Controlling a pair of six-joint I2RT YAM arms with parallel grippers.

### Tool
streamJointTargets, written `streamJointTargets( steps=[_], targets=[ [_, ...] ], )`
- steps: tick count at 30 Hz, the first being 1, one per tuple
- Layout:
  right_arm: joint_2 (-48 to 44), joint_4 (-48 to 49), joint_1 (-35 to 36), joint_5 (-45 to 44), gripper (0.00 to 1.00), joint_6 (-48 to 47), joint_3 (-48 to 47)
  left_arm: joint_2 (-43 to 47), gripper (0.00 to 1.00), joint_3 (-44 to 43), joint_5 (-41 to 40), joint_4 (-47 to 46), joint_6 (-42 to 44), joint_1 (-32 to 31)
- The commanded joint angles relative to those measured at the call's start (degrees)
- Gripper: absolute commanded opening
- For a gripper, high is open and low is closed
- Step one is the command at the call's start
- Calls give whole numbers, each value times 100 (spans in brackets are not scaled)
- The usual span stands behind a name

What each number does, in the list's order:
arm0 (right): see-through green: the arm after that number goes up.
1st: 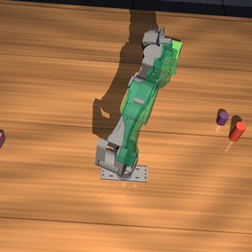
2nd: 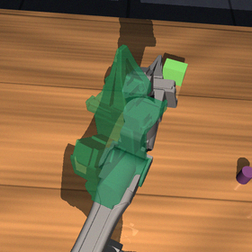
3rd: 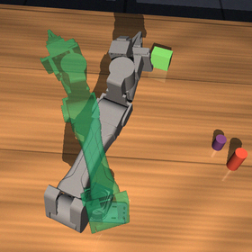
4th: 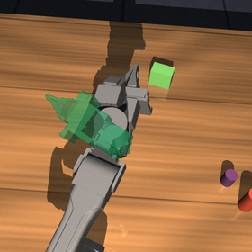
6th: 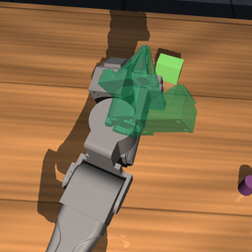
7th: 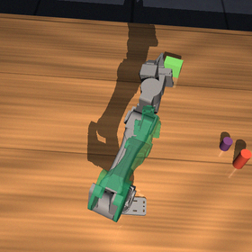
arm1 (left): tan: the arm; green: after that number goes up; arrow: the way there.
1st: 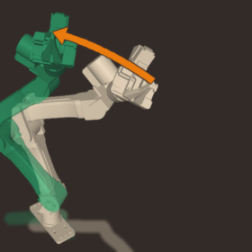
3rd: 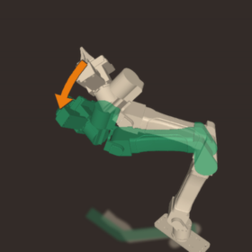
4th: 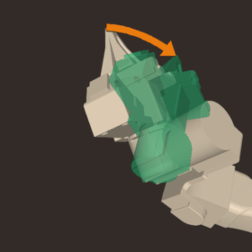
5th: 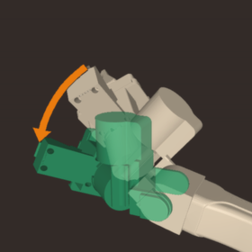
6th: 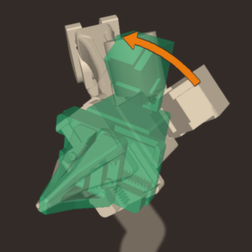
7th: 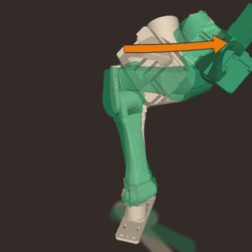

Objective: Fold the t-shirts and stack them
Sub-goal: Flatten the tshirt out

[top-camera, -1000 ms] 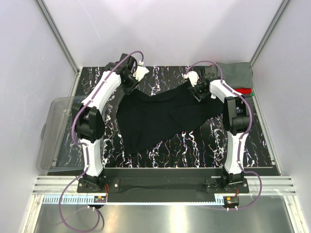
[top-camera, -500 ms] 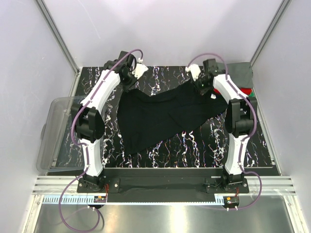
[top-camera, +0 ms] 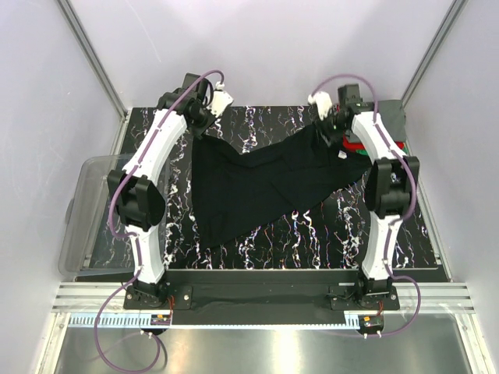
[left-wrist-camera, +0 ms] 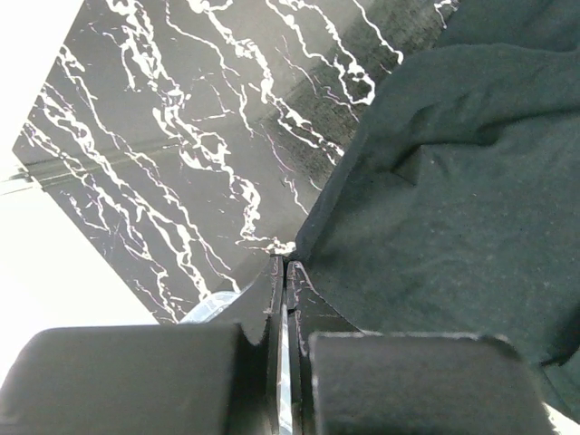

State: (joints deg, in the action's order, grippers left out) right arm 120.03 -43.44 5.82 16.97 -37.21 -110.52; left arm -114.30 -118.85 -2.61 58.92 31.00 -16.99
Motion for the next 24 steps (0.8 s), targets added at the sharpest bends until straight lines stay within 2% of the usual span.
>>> streamJointTargets(
  steps=[1,5,11,24],
  targets=[
    [389,-1227,-187,693,52,-136,-84,347,0,98,-99,-152,-7,-23],
    [425,-1596,-204,1114,57,-436,-171,347,0,169,-108,-152,-24,-23],
    [741,-2474,-187,1440,58,-769,-681,286,0,134,-117,-144,-33,-32],
    [1496,-2836,-187,1449,58,-735,-1314,215,0,72,-152,-152,-33,-120]
  ],
)
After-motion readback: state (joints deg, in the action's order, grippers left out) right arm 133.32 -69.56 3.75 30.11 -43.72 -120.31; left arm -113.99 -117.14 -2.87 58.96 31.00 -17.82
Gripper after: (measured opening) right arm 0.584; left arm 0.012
